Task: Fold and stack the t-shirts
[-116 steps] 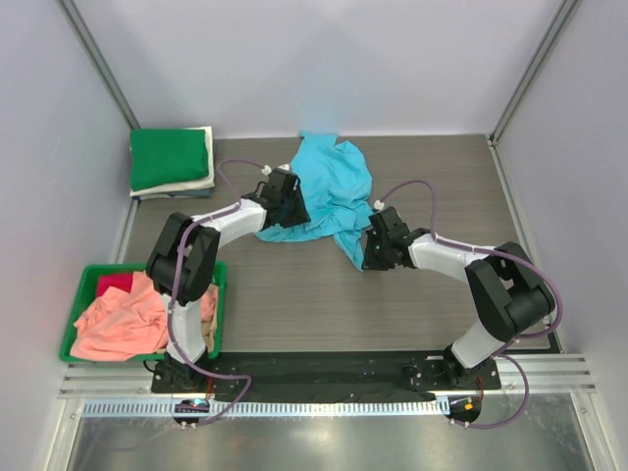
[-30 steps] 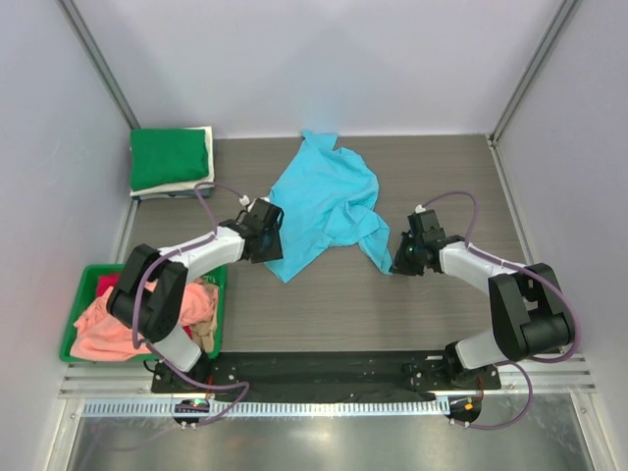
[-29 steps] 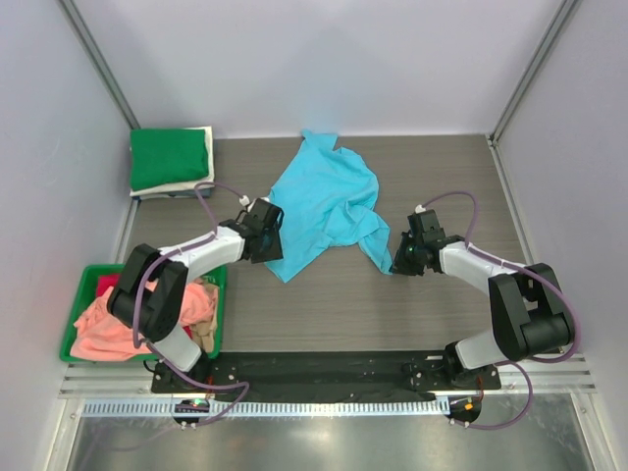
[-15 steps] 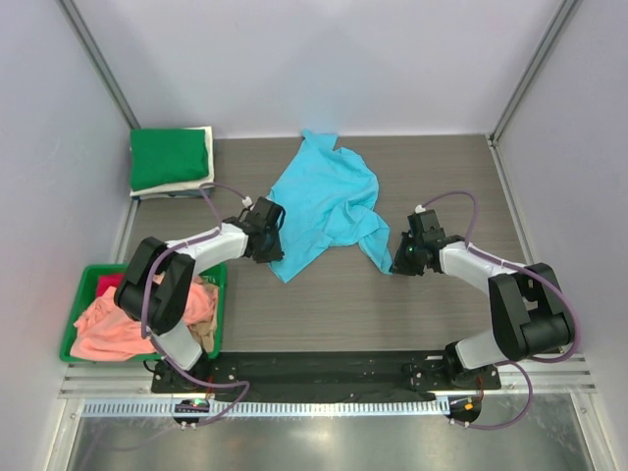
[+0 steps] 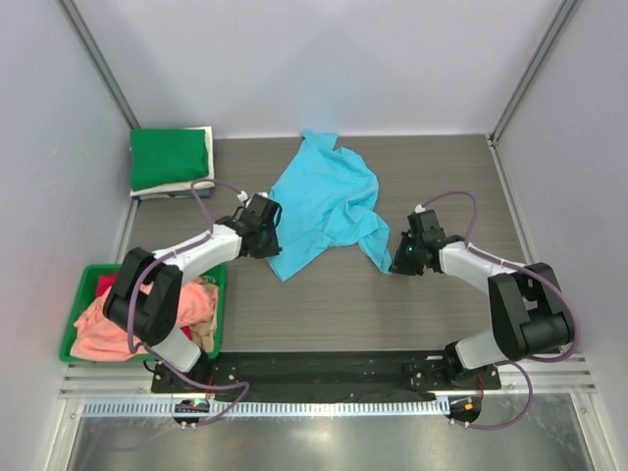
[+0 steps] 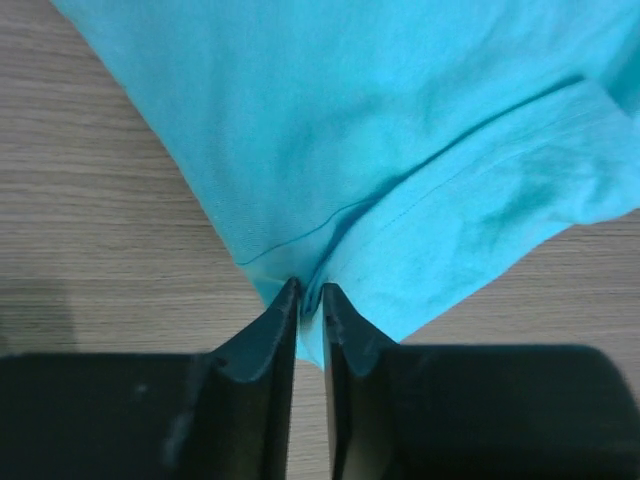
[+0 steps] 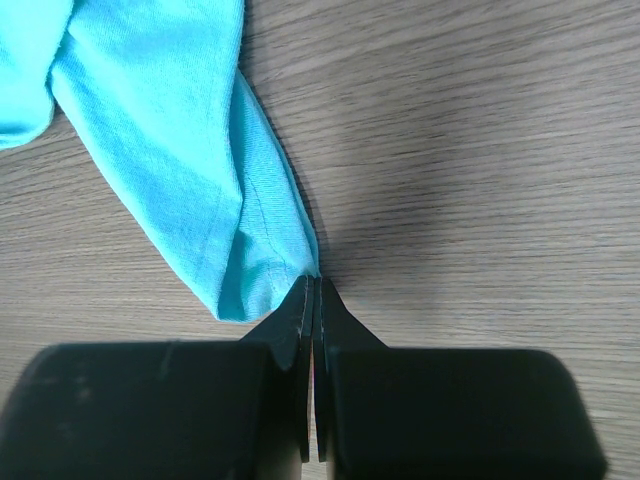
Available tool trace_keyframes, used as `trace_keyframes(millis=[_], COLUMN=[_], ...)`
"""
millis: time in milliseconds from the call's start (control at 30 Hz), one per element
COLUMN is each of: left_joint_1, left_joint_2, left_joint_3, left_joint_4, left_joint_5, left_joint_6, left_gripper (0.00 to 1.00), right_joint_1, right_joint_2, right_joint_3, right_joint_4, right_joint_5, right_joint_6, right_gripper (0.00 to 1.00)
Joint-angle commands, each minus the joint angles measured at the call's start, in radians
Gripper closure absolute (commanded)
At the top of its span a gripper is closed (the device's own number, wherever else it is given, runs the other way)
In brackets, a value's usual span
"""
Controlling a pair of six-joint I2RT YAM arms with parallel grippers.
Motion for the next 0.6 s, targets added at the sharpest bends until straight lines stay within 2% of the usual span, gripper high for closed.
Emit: trace_keyframes(millis=[0, 33, 300, 367, 567], left_joint_1=[-0.004, -0.004, -0.027, -0.027, -0.022], left_joint_2=[-0.064, -0.056, -0.018, -0.009, 0.028], left_joint_3=[-0.004, -0.004, 0.007, 0.01, 0.038], left_joint_4=[-0.003, -0.002, 0.0, -0.003, -0.049], left_joint_5=[-0.037, -0.031, -0.031, -0.042, -0.088], left_joint_6=[0.004, 0.002, -0.001, -0.002, -0.025], left_gripper=[0.79, 0.75, 0.71, 0.67, 0.66], right_joint_1=[-0.002, -0.002, -0.004, -0.002, -0.004], right_joint_2=[-0.007, -0.006, -0.003, -0.001, 0.008], right_joint_3=[-0.001, -0.001, -0.001, -0.001, -0.001], right_joint_4=[-0.029, -0.029, -0.03, -0.029, -0.029], right_joint_5=[0.023, 0.024, 0.027, 0.025, 0.025], right_joint_6=[-0.014, -0.014, -0.017, -0.018, -0.02], right_gripper=[0.99, 0.99, 0.99, 0.99, 0.99])
